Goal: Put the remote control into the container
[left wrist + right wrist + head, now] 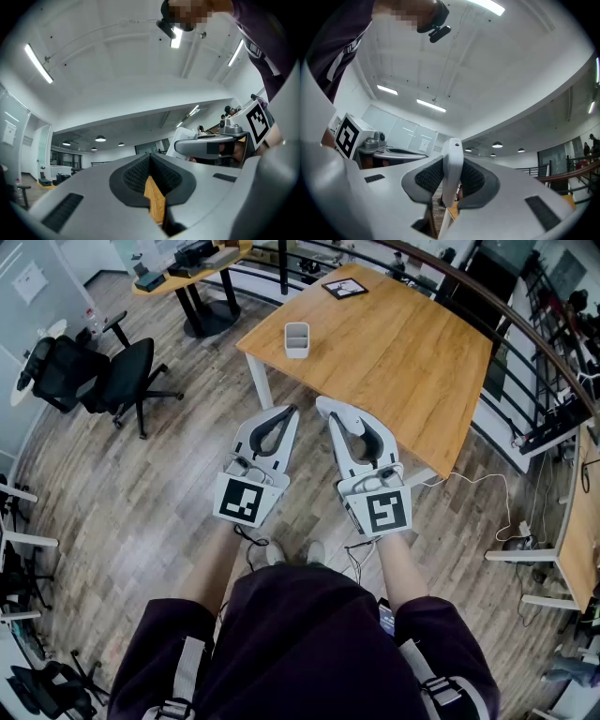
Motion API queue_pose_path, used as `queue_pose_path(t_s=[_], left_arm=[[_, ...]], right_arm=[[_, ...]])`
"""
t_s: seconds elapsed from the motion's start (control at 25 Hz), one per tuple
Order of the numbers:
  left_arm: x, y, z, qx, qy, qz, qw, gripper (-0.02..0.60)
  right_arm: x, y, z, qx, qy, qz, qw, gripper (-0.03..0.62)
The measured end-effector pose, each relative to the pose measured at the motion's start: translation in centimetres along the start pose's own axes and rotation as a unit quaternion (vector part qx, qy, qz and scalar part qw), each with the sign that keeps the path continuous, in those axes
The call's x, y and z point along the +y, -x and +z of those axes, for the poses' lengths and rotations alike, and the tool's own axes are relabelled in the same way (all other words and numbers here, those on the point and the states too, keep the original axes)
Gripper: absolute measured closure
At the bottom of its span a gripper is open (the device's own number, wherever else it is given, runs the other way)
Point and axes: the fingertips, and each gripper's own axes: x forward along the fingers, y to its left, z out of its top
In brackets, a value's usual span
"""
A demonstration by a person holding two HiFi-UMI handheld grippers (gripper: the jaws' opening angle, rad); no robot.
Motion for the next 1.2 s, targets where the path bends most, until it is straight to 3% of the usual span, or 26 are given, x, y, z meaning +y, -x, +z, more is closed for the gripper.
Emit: queue_pose_path(t_s=[0.56, 0.88, 1.2], left_arm=[[-0.7, -4.0, -2.3, 0.012, -0.015, 0.015, 0.9997, 0.569], [2.0, -6.7, -3.7, 0.011, -0.025, 0.012, 0.9995, 0.569], [6.9, -11.0, -6.6, 0.014, -0.019, 0.001, 0.9997, 0.569]], right_arm=[[-4.4, -0.9, -2.2, -0.011, -0.018, 0.008, 1.0, 0.49], [-5.5, -4.2, -3.7, -0.017, -0.026, 0.01, 0.999, 0.49], [-7.3, -9.3, -7.8, 0.011, -0.019, 0.006, 1.0, 0.49]])
